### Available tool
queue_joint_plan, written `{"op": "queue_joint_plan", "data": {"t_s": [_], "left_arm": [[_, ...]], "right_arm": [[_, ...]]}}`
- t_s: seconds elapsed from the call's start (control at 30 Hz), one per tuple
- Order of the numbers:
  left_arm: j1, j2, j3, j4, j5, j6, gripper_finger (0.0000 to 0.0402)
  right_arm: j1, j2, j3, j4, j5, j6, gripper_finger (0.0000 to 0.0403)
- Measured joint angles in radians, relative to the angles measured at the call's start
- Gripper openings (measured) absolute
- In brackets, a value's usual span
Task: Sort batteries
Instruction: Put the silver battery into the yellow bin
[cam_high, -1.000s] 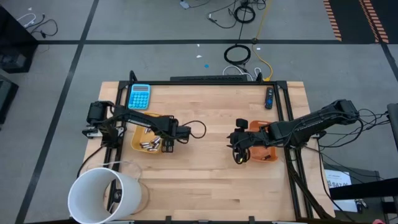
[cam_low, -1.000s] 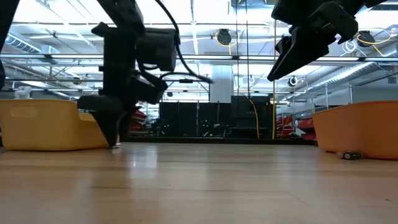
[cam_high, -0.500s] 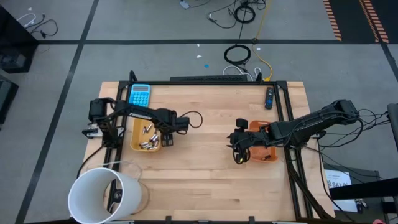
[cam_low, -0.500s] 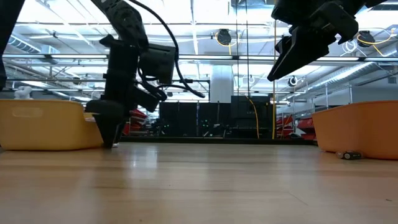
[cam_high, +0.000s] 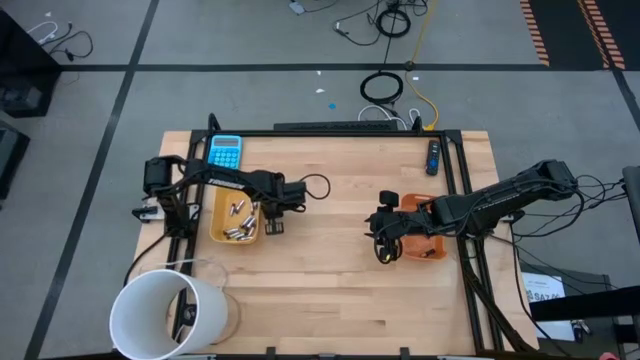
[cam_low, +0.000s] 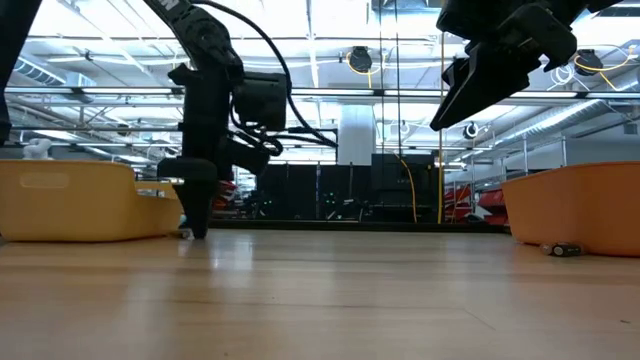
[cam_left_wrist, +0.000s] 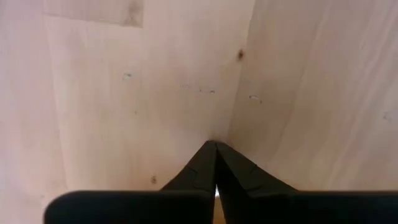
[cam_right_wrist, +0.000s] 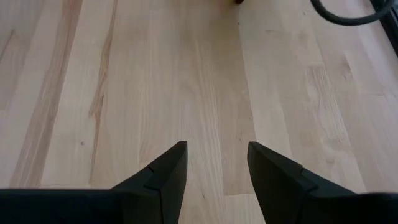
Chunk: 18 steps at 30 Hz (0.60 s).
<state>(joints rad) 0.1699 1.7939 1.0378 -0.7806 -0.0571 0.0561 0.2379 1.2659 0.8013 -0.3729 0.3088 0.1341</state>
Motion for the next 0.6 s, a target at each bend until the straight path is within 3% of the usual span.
{"op": "queue_joint_plan", "data": {"t_s": [0.43,0.6], "left_arm": [[-0.084,0.002,0.111,-0.002,-0.212,0.034,0.0020],[-0.132,0.002,0.141,-0.062,-0.181,0.158,0.0029]], "right_arm": [[0.000,0.000,0.000,0.004,0.000,-0.003,0.0160],[0.000,0.000,0.000,0.003,0.000,0.008,0.0160]]}}
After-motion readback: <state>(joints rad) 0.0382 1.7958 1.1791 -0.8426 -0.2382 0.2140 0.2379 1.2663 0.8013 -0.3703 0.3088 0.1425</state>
